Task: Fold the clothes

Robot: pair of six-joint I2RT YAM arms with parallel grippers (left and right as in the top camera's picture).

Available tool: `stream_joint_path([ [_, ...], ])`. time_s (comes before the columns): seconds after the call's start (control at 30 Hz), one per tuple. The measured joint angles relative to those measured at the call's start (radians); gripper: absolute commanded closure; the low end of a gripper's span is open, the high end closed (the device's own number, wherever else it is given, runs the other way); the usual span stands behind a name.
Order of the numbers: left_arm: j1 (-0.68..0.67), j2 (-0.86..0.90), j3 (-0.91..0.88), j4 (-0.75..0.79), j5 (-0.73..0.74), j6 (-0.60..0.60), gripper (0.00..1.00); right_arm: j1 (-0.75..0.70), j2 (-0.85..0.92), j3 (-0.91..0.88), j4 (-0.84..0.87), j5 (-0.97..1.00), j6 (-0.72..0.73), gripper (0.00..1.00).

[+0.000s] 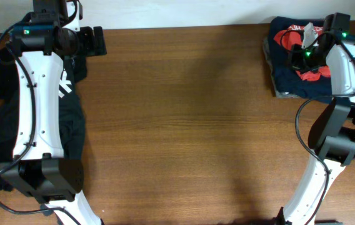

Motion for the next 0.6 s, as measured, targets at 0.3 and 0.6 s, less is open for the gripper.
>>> stream_joint_path([
  [0.3, 0.000, 0.000, 0.000, 0.002, 0.000, 0.000, 0.01, -0.047, -0.003, 0.119, 0.128, 0.053, -0.018, 0.23],
  [0.6, 0.000, 0.000, 0.000, 0.013, 0.000, 0.000, 0.01, -0.095, 0.051, 0.126, 0.241, 0.252, -0.025, 0.12],
])
